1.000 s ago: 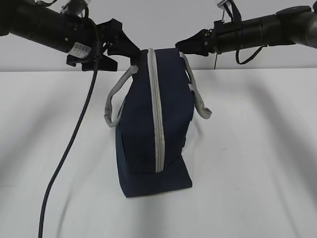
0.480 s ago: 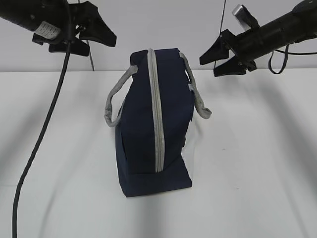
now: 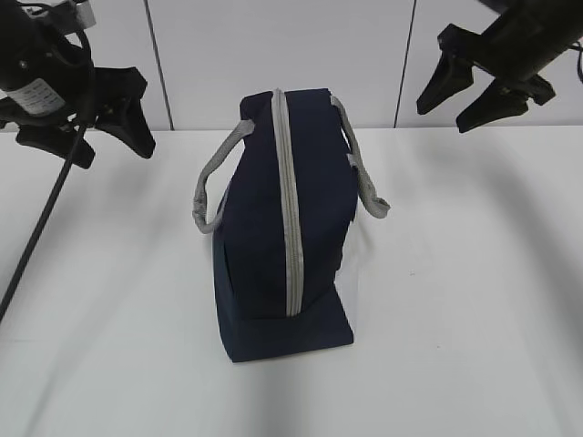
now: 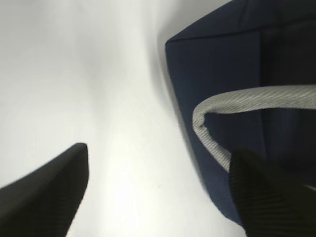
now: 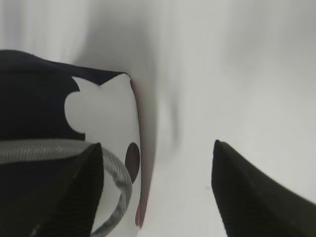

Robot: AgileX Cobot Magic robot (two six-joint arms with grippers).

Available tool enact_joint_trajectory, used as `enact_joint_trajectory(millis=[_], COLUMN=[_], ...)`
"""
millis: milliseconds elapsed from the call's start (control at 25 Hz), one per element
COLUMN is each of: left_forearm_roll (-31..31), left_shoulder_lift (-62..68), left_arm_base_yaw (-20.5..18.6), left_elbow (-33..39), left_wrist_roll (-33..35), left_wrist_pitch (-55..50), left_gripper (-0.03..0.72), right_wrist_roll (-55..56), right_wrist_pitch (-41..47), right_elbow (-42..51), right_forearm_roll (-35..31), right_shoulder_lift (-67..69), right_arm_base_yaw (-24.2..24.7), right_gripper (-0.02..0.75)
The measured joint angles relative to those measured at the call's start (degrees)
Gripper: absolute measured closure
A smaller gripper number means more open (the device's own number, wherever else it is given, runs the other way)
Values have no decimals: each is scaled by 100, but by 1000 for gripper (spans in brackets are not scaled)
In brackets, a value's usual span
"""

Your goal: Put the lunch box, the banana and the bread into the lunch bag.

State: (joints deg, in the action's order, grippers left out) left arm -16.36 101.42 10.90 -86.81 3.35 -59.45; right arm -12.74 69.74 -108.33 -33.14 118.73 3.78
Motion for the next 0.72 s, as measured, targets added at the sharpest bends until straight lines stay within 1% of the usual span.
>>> enact_joint_trajectory(millis=[160, 240, 400, 520, 720], left_forearm_roll=[370, 518, 621, 630, 635], left_shoulder_lift=[-267, -508, -961, -1313, -2087], left_arm_base_yaw=[-5, -5, -5, -5, -5], left_elbow=[0, 0, 0, 27, 495], left_wrist_roll=[-129, -199, -247, -247, -247], left_wrist_pitch=[-337, -436, -685, -839, -866], left_gripper=[190, 205, 212, 214, 215], right_wrist_roll=[77, 108, 215, 227, 230], right_wrist_pitch=[16, 26, 60, 86, 103], right_elbow=[773, 1089, 1611, 2029, 2824], right_forearm_roll=[291, 543, 1050, 1254, 1379], right_shoulder_lift=[-951, -1479, -2442, -3092, -4196], right_arm_base_yaw=[0, 0, 0, 0, 0], right_gripper=[220, 220, 221, 221, 220])
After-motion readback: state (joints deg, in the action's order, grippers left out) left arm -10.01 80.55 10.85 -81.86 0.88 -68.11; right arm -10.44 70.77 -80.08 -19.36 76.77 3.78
